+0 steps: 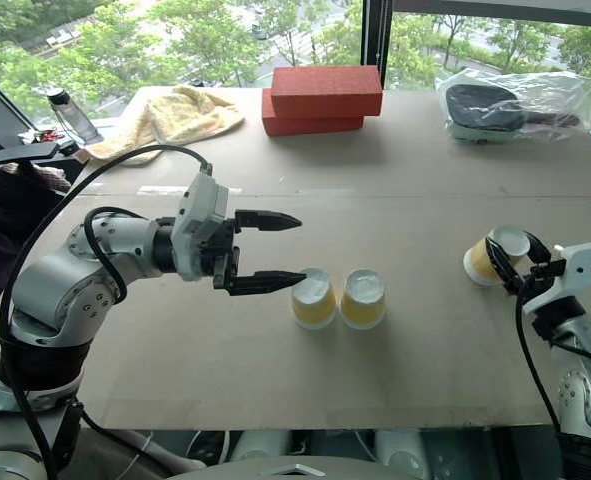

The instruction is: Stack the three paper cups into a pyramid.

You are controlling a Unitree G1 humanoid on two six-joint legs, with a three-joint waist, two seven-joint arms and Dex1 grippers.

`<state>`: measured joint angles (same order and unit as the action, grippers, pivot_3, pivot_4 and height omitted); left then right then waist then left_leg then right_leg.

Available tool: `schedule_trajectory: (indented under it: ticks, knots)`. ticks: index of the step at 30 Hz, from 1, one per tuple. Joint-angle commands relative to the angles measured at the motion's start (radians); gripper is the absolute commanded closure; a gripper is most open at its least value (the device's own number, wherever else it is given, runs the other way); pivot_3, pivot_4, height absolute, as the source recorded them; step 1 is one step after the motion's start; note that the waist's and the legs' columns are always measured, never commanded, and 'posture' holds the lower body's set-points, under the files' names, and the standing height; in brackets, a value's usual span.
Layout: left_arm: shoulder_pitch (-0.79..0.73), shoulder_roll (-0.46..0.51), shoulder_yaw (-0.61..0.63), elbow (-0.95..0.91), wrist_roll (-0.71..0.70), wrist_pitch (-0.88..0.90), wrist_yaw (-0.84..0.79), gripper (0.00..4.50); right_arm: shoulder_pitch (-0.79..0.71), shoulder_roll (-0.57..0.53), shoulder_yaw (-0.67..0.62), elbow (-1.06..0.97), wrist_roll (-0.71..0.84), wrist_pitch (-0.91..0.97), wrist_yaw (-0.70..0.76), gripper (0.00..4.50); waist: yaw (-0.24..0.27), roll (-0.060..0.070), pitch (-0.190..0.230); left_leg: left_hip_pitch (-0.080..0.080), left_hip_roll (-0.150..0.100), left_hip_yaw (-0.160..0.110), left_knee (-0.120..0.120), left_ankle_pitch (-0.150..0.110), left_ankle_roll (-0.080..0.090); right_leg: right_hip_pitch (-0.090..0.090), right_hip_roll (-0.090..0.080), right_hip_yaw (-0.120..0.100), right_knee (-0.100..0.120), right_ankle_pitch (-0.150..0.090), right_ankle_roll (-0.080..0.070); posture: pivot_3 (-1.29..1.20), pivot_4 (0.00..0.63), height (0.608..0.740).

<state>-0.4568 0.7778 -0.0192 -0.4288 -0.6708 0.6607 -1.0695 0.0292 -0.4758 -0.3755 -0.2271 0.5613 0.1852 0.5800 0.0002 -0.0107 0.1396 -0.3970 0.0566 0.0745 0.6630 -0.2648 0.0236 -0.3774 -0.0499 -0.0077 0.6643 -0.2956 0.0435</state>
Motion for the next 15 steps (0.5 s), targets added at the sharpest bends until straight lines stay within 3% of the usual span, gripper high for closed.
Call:
schedule_trajectory:
  ticks: [1, 6, 15]
  knots:
    - [0.027, 0.033, 0.072, -0.038, -0.052, -0.016, -0.044, 0.00, -0.071, -0.049, 0.044, -0.199, 0.143, 0.123, 0.025, 2.26, -0.006, 0.000, 0.000, 0.000, 0.000, 0.000, 0.000, 0.000, 0.000, 0.000, 0.000, 0.000, 0.000, 0.000, 0.000, 0.00, 0.150, 0.730]
    - [0.117, 0.099, 0.118, -0.065, -0.078, -0.033, -0.124, 0.00, -0.131, -0.117, 0.161, -0.354, 0.285, 0.282, 0.083, 2.26, -0.006, 0.000, 0.000, -0.001, 0.001, -0.001, -0.002, 0.000, 0.000, 0.000, -0.001, -0.002, -0.002, 0.000, 0.000, 0.00, 0.150, 0.730]
    - [0.200, 0.112, 0.111, -0.083, -0.042, -0.074, -0.112, 0.00, -0.257, -0.168, 0.307, -0.425, 0.299, 0.375, 0.144, 2.26, 0.003, -0.002, 0.001, -0.001, 0.000, -0.001, 0.000, -0.002, 0.004, 0.000, -0.002, -0.003, -0.002, 0.000, 0.000, 0.00, 0.150, 0.730]
